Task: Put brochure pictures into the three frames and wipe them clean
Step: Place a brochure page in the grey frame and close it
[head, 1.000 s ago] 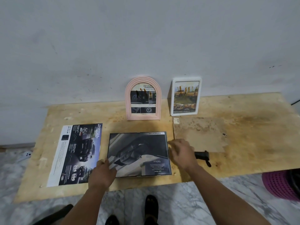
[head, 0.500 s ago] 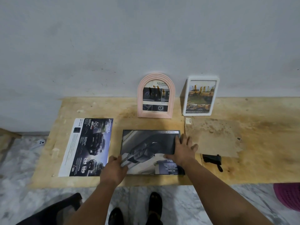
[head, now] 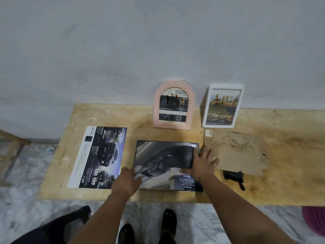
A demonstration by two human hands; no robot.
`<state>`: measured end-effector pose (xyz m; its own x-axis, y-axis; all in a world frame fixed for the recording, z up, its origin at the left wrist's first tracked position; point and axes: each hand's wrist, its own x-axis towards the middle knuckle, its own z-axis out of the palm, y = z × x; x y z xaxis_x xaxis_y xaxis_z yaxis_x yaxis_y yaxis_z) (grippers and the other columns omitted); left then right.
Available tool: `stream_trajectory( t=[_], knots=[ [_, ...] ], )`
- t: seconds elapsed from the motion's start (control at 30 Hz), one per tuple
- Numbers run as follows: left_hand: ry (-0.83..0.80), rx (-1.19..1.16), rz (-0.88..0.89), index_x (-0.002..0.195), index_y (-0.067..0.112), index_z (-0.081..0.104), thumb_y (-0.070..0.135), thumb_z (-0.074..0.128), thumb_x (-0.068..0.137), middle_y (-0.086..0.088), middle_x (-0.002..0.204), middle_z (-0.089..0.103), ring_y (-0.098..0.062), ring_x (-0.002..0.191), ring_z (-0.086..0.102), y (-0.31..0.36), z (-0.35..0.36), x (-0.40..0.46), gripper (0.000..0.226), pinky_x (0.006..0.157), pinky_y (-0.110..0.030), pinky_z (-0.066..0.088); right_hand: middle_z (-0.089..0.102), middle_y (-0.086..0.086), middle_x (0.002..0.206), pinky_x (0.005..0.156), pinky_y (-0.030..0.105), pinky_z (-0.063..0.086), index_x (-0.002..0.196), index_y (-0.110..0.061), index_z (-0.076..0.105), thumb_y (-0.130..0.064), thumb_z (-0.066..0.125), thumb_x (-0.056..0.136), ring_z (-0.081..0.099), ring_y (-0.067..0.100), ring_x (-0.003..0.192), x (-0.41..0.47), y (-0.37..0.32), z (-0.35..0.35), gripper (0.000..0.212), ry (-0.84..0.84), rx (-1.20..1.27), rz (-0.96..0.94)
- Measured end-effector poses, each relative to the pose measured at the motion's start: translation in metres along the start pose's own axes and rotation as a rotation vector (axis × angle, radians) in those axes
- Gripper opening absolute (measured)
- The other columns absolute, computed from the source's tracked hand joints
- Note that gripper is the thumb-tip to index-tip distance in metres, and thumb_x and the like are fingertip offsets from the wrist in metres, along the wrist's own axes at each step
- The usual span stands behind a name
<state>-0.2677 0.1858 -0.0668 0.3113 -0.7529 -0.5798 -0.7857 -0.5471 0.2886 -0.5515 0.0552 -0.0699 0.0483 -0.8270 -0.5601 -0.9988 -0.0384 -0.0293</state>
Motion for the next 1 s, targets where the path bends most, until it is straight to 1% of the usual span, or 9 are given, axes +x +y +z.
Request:
stream_trajectory(
  t=[0.1,0.17,0.27,0.4,0.5,0.53,0.63,0.77,1.0],
  knots=[
    [-0.022,-0.024,-0.020,0.142,0.012,0.052,0.046,0.056,0.100,-0.010,0.139,0.042,-0.031,0.120,0.060,0.002,0.001,-0.001,0.055,0.099,-0.039,0.049,0.004,0.015,0.167,0.115,0.071,0.007,0.159,-0.032,0.014,-0.077,0.068,0.072,-0.002,0.044,0.153,-0.009,0.003,-0.003,0.112,0.110,0.071,-0.030],
    [-0.046,-0.028,-0.008,0.146,0.013,0.048,0.047,0.056,0.099,-0.010,0.139,0.042,-0.031,0.119,0.060,0.002,-0.001,-0.003,0.059,0.097,-0.039,0.049,0.034,0.007,0.157,0.115,0.065,0.016,0.152,-0.037,0.028,-0.060,0.073,0.078,0.025,0.035,0.148,-0.019,0.003,-0.008,0.090,0.201,0.178,-0.061],
    [-0.050,-0.053,0.038,0.146,0.012,0.044,0.047,0.057,0.098,-0.013,0.133,0.048,-0.032,0.115,0.060,0.002,-0.004,-0.011,0.061,0.093,-0.039,0.051,0.067,-0.006,0.118,0.101,0.047,0.048,0.135,-0.045,0.047,-0.019,0.073,0.084,0.062,0.024,0.113,-0.036,0.005,-0.024,0.063,0.211,0.738,-0.153],
    [0.047,-0.373,-0.010,0.158,0.012,0.035,0.057,0.058,0.095,-0.015,0.150,0.051,-0.034,0.135,0.051,0.011,-0.015,-0.027,0.081,0.108,-0.043,0.044,0.067,0.012,0.121,0.079,0.037,0.062,0.132,-0.029,0.058,0.010,0.066,0.085,0.069,0.033,0.103,-0.055,0.006,-0.060,0.061,-0.017,1.309,-0.202],
    [0.033,-0.850,-0.128,0.150,0.013,0.050,0.065,0.062,0.087,-0.004,0.114,0.069,-0.024,0.102,0.066,0.023,-0.036,-0.036,0.082,0.086,-0.035,0.052,0.066,0.022,0.122,0.087,0.056,0.060,0.131,-0.027,0.063,0.008,0.067,0.087,0.071,0.044,0.102,-0.058,-0.001,-0.086,0.057,-0.255,1.493,-0.194],
    [0.014,-0.973,-0.135,0.142,0.015,0.058,0.064,0.065,0.088,-0.005,0.105,0.069,-0.023,0.094,0.066,0.024,-0.042,-0.038,0.073,0.080,-0.034,0.051,0.066,0.025,0.123,0.090,0.060,0.057,0.132,-0.027,0.063,0.007,0.067,0.086,0.069,0.047,0.104,-0.057,-0.005,-0.094,0.057,-0.325,1.521,-0.213],
    [-0.068,-1.134,-0.152,0.127,0.023,0.059,0.058,0.064,0.094,-0.011,0.129,0.061,-0.032,0.113,0.063,0.023,-0.059,-0.050,0.048,0.096,-0.043,0.052,0.063,0.029,0.130,0.100,0.060,0.051,0.141,-0.021,0.057,0.005,0.068,0.084,0.062,0.051,0.116,-0.059,-0.022,-0.120,0.063,-0.524,1.559,-0.342],
    [-0.190,-1.314,-0.180,0.129,0.029,0.054,0.076,0.065,0.077,-0.009,0.133,0.062,-0.033,0.119,0.063,0.009,-0.074,-0.066,0.071,0.103,-0.050,0.052,0.050,0.034,0.141,0.095,0.052,0.054,0.147,-0.013,0.049,0.005,0.067,0.085,0.056,0.047,0.119,-0.067,-0.057,-0.153,0.067,-0.807,1.611,-0.494],
    [-0.091,-1.609,0.017,0.114,0.009,0.076,0.036,0.052,0.103,-0.024,0.123,0.071,-0.033,0.099,0.074,-0.021,-0.113,-0.076,0.038,0.080,-0.038,0.058,0.062,0.027,0.128,0.087,0.047,0.060,0.144,-0.009,0.053,0.008,0.057,0.091,0.067,0.038,0.105,-0.066,-0.136,-0.181,0.056,-0.771,1.472,-0.476]
  ],
)
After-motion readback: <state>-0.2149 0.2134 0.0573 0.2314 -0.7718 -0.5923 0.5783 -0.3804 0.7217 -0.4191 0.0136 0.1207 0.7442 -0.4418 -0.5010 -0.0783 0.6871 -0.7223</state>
